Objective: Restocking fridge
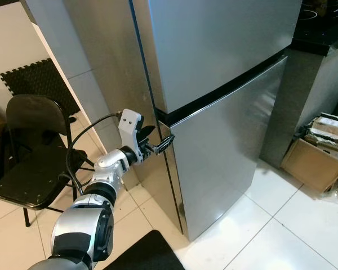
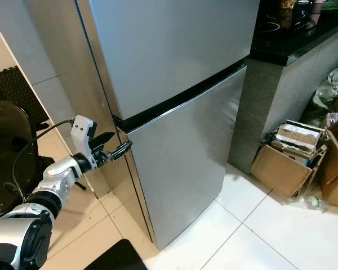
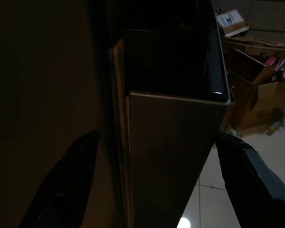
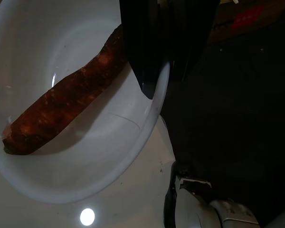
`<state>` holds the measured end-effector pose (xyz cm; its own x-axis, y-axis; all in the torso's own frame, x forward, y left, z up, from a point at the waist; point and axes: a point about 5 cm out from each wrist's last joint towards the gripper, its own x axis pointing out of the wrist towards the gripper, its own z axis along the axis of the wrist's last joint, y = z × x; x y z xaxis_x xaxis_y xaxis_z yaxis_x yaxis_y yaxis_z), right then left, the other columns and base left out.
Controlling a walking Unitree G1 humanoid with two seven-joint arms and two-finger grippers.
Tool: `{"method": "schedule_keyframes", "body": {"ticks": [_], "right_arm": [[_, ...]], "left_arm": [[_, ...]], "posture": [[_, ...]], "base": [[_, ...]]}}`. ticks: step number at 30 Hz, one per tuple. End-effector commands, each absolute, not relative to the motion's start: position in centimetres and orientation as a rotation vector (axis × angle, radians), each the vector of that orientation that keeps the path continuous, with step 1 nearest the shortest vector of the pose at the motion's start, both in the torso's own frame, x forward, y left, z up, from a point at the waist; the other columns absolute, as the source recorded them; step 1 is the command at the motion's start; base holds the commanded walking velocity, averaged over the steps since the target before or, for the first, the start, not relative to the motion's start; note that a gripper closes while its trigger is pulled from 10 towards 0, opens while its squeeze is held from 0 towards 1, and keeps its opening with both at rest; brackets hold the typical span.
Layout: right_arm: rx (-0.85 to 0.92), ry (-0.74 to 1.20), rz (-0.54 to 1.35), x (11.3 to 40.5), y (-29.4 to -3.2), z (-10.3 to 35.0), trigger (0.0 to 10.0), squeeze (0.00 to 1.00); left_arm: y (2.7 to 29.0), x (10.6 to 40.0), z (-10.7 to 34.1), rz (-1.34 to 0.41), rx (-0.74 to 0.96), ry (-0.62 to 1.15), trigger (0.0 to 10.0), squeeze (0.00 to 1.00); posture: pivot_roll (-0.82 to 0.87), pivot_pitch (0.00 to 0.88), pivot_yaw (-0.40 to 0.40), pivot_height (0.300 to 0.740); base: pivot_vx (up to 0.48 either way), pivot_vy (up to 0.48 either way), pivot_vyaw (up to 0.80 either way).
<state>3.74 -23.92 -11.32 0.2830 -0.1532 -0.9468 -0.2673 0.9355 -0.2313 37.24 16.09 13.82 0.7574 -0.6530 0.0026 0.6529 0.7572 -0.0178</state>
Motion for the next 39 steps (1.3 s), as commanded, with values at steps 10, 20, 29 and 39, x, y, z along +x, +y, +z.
{"method": "schedule_keyframes", "body": {"ticks": [10,20,29,39], "right_arm": [[-0.39,1.265,0.079,3.8,-24.1,-11.2,10.0,0.0],[-0.392,1.267,0.079,3.6,-24.2,-11.2,10.0,0.0],[-0.393,1.261,0.08,3.8,-24.2,-11.2,10.0,0.0],[-0.392,1.26,0.078,3.9,-24.0,-11.2,10.0,0.0]], "left_arm": [[13.3,37.5,14.2,-0.804,-0.028,0.002,10.0,0.0],[10.9,37.2,15.0,-0.996,-0.07,-0.015,10.0,0.0],[10.1,36.9,15.0,-1.065,-0.057,-0.01,10.0,0.0],[7.9,36.0,14.7,-1.207,-0.078,-0.02,10.0,0.0]], "posture": [[-0.19,0.076,0.087,0.74],[-0.2,0.088,0.089,0.74],[-0.2,0.083,0.094,0.74],[-0.2,0.078,0.102,0.74]], "base": [[0.0,0.0,0.0],[0.0,0.0,0.0],[0.0,0.0,0.0],[0.0,0.0,0.0]]}}
